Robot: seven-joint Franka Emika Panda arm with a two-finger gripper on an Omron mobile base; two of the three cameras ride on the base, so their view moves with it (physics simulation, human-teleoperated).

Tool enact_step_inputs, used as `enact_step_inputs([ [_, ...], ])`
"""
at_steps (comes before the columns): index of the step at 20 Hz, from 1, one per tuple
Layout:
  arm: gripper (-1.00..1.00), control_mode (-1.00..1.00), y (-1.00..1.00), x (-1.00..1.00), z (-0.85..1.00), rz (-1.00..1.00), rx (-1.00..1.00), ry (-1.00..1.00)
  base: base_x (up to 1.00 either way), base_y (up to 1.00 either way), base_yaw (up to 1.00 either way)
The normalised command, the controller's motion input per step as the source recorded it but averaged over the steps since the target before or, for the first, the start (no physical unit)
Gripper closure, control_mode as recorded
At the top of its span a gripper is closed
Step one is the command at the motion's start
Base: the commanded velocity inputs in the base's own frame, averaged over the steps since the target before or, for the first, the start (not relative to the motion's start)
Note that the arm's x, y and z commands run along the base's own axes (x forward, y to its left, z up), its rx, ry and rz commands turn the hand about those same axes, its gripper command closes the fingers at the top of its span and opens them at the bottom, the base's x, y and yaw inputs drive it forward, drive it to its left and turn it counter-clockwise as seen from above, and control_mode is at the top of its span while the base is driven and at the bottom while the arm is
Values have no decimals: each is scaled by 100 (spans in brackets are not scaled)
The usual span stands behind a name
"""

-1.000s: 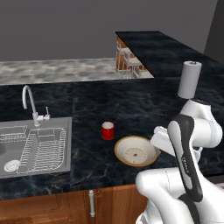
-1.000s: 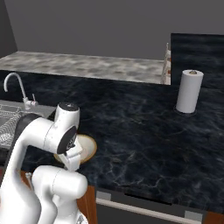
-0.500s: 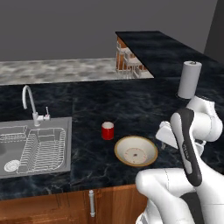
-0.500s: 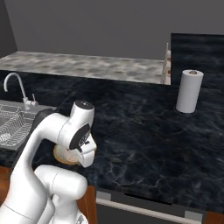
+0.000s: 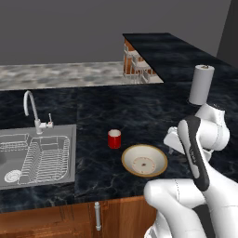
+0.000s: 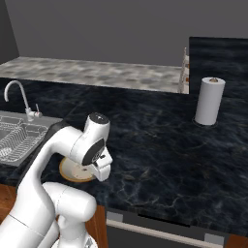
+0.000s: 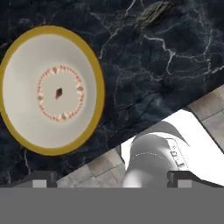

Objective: Clear the mugs and bowl far away from the sink.

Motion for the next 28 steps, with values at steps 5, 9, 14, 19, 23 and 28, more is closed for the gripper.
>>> enact_step_inputs([
  [5, -100, -100, 0, 15, -39, 0, 1, -23, 0, 0, 0],
  [9, -100, -100, 0, 11, -37, 0, 3, -22, 0, 0, 0],
  [14, -100, -100, 0, 11, -11, 0, 5, -5, 0, 0, 0],
  [19, -100, -100, 0, 10, -1, -2, 5, 0, 0, 0, 0],
  [23, -100, -100, 0, 22, -6, -1, 6, 7, 0, 0, 0],
  [28, -100, -100, 0, 28, -2, 0, 2, 10, 0, 0, 0],
])
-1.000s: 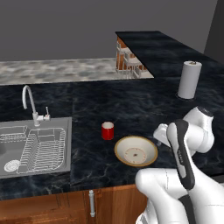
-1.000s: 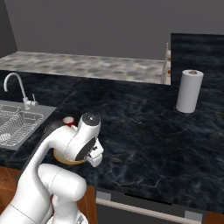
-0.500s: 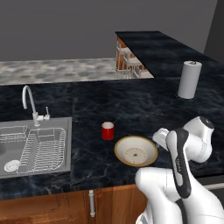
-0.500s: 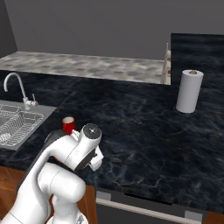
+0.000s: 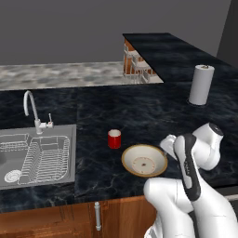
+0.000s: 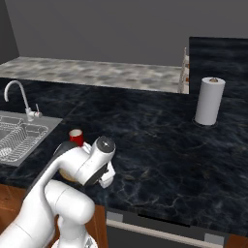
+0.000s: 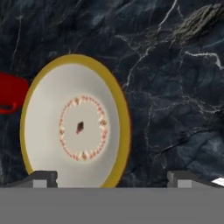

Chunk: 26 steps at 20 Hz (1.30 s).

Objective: Clear the mugs and bowl far away from the sink.

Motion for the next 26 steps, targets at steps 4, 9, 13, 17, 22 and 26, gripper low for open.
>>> enact_step_inputs([
  [4, -100, -100, 0, 29, -6, 0, 0, 9, 0, 0, 0],
  [9, -100, -100, 0, 16, -17, 0, 0, 7, 0, 0, 0],
  [13, -100, -100, 0, 6, -31, 0, 0, 3, 0, 0, 0],
  [17, -100, -100, 0, 0, -35, 0, 0, 0, 0, 0, 0],
  [22, -100, -100, 0, 2, -33, 0, 0, 0, 0, 0, 0],
  [26, -100, -100, 0, 17, -18, 0, 0, 0, 0, 0, 0],
])
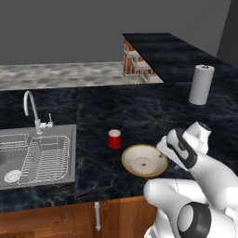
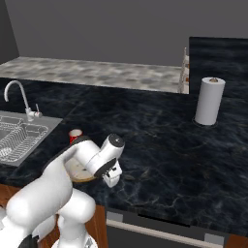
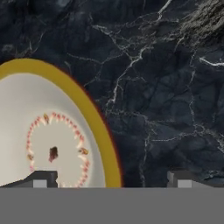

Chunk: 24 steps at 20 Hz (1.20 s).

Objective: Clear the mugs and bowl far away from the sink.

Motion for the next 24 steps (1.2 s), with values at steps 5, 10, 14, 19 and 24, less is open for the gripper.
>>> enact_step_inputs([
  [5, -100, -100, 0, 27, -7, 0, 0, 0, 0, 0, 0],
  [10, -100, -100, 7, 28, -11, -2, 0, 0, 0, 0, 0],
  [14, -100, -100, 8, 19, -24, -1, 0, 0, 0, 0, 0],
  [19, -100, -100, 4, 10, -29, 0, 0, 0, 0, 0, 0],
  [24, 100, -100, 4, 9, -26, 0, 0, 0, 0, 0, 0],
])
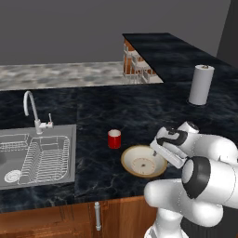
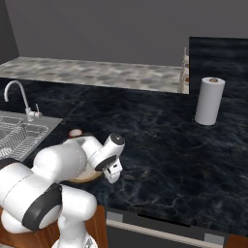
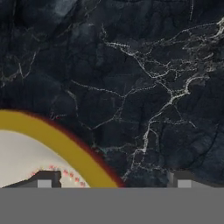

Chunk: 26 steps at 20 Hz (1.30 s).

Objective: Clear the mugs and bowl far away from the sink.

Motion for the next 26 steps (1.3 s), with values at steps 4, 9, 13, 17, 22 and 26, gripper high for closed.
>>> enact_step_inputs([
  [4, 100, -100, 2, 11, -7, 0, 0, 0, 0, 0, 0],
  [9, 100, -100, 0, 1, 0, 0, 0, 0, 0, 0, 0],
  [13, 100, -100, 0, 0, 0, 0, 0, 0, 0, 0, 0],
  [17, 100, -100, 0, 0, 18, 0, 0, -9, 0, 0, 0],
  [22, 100, -100, 0, -17, 66, 0, 0, -30, 0, 0, 0],
  [26, 100, -100, 0, -37, 80, 0, -3, -42, 0, 0, 0],
])
